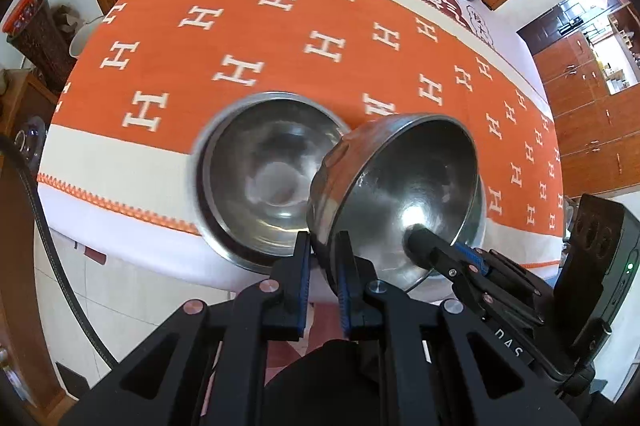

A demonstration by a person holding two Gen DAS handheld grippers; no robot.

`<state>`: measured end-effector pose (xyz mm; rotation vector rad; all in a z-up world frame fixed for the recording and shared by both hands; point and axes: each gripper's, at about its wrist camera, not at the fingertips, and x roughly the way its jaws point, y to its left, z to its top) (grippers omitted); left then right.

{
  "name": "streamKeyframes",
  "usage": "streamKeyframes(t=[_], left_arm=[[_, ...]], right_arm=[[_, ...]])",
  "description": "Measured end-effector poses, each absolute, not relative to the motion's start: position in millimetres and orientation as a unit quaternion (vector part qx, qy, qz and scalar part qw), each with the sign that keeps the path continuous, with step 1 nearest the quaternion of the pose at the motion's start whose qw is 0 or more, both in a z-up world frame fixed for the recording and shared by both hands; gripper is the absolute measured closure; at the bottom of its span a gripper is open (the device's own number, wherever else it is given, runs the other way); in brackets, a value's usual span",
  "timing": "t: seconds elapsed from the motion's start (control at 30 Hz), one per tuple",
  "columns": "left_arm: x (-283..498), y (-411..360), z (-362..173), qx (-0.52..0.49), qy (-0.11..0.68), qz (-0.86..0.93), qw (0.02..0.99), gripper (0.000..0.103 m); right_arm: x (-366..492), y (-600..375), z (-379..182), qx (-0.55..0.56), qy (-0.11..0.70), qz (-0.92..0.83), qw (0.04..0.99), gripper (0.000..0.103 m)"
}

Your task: Organize plates and bowls

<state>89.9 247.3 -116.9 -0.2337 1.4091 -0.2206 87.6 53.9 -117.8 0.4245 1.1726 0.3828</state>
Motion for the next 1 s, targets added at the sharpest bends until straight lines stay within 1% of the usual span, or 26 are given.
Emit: streamKeyframes(t=[0.3, 0.47, 0.7, 0.87, 1.0], left_arm=[[109.4, 292.3, -137.0, -0.126, 0.658, -0.105, 0.735, 0.093], [126.1, 296.0, -153.0, -0.123, 0.684, -0.111, 0.71, 0.093], [136.1, 299.3, -159.0, -0.112, 0.694, -0.12, 0.701, 0.092], [136.8, 304.9, -157.3, -0.111, 0.686, -0.121, 0.709, 0.09], [136.0, 301.4, -142.0, -0.077, 0.661, -0.123, 0.736, 0.088]], right_arm=[[104.0, 95.0, -128.5, 0.187, 0.564, 0.169, 0.786, 0.086], [114.8, 99.9, -134.4, 0.191, 0.582, 0.156, 0.775, 0.085], [123.1, 100.9, -136.8, 0.199, 0.591, 0.137, 0.769, 0.079], [120.3, 99.0, -138.3, 0.209, 0.592, 0.129, 0.768, 0.076], [116.6, 96.4, -135.1, 0.214, 0.586, 0.121, 0.772, 0.076]])
